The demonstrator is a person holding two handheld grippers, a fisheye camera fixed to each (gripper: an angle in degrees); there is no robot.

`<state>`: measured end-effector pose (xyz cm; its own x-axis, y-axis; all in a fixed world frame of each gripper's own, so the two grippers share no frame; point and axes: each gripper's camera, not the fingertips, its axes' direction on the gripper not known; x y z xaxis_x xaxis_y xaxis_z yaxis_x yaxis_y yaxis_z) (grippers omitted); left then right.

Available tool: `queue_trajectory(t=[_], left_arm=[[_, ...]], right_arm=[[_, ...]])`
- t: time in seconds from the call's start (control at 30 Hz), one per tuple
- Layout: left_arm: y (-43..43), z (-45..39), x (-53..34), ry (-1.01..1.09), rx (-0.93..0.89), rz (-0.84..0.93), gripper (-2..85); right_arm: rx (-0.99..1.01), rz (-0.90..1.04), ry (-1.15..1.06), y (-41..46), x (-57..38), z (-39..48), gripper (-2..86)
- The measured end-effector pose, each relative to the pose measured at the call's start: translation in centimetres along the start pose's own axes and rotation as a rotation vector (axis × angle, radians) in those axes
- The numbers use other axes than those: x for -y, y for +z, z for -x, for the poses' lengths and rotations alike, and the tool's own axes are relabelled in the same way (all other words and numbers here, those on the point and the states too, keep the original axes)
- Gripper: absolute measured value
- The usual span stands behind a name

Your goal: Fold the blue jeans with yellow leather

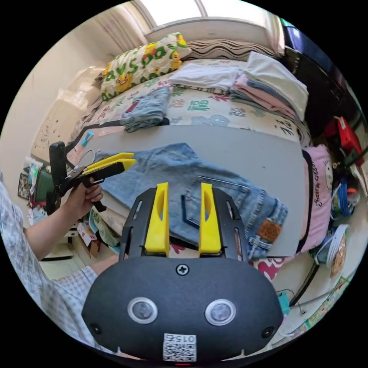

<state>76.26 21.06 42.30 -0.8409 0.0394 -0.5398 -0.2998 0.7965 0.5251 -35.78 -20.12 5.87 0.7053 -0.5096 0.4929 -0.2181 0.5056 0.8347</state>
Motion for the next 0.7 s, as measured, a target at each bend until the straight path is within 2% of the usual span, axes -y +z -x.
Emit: queue_trajectory(t=[0.13,0.27,0.37,0.47,0.6,0.7], left_arm=[[5.8,-6.9,4.8,0.041,0.004,0.11,12.1],[10.2,-11.4,7.4,0.036,0.062,0.256,11.9],[12.2,-14.1,9.4,0.011,0.144,0.326,11.8],[12.3,-16.2,11.6,-0.037,0.21,0.348,11.1],[11.7,-19.4,14.7,-0.048,0.247,0.328,10.9],[11.2,-21.0,16.9,-0.106,0.245,0.341,11.0]], right_arm=[[-0.066,0.028,0.18,-5.1,-5.5,-6.4,13.0],[0.111,0.114,0.31,-7.9,-10.2,-9.9,13.4],[0.27,0.185,0.292,-9.7,-12.5,-9.5,10.9],[0.264,0.191,0.292,-13.5,-14.4,-8.7,8.2],[0.248,0.088,0.265,-20.7,-17.1,-8.0,5.2],[0.327,0.082,0.274,-25.1,-19.6,-8.1,6.1]])
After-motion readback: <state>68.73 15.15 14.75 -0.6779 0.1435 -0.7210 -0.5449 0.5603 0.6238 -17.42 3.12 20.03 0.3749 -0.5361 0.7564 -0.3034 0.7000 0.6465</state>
